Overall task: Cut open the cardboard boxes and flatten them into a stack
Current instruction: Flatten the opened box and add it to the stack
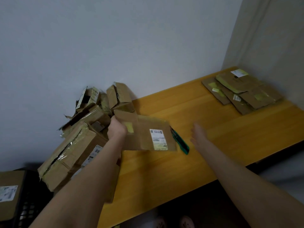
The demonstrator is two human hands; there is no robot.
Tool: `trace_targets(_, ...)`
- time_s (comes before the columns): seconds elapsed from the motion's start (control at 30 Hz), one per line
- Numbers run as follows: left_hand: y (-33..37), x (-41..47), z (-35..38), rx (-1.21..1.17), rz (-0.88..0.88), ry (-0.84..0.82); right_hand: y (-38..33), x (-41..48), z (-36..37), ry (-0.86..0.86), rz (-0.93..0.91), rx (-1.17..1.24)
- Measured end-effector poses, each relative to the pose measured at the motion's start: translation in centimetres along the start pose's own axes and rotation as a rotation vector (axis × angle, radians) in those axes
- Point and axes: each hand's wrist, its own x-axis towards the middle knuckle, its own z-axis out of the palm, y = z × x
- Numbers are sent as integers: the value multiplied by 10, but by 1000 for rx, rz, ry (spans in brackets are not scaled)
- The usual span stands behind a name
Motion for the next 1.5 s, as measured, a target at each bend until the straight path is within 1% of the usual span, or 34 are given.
trace_targets(0.1,8,-3,6,210,87,20,7,-1,16,-38,-27,-62)
trace_targets(0.17,8,-4,12,272,92,36,13,0,19,-60,-41,-97)
trace_targets(0.23,5,-2,14,248,61,23,20,3,20,-58,-61,-150)
trace_targets(0.33,2,0,22,119,-23,-44,28,7,19,-12,-127,-310)
trace_targets(0.43,-2,-12,45,77,-34,-119,36,12,16,-8,-296,-570)
trace_targets(0.53,-21,-25,66,27,-88,-155,48,22,9,-7,-468,-955)
trace_targets(0.6,-40,-29,72,61,-132,-151,56,29,8,-41,-546,-1162)
trace_targets(0.67,-57,-27,77,173,-150,-158,66,34,9,-105,-574,-1326)
trace_targets(0.73,-65,-28,84,319,-98,-168,75,39,13,-156,-611,-1470)
trace_targets(0.8,-69,-29,96,431,93,-182,82,45,20,-179,-678,-1571)
trace_targets(0.87,-73,-29,112,497,318,-234,86,52,31,-200,-736,-1631)
trace_targets(0.9,-76,-30,121,528,400,-269,88,56,36,-213,-754,-1654)
trace_targets(0.97,-84,-28,140,596,489,-329,91,68,43,-243,-779,-1707)
trace_targets(1.07,-97,-21,168,683,495,-380,102,87,46,-285,-786,-1780)
trace_targets(1.2,-112,-16,190,721,502,-327,119,105,47,-259,-816,-1820)
trace_targets(1.27,-116,-14,195,723,504,-308,123,110,50,-238,-838,-1826)
trace_targets(1.5,-116,-11,197,736,492,-314,121,111,52,-247,-829,-1824)
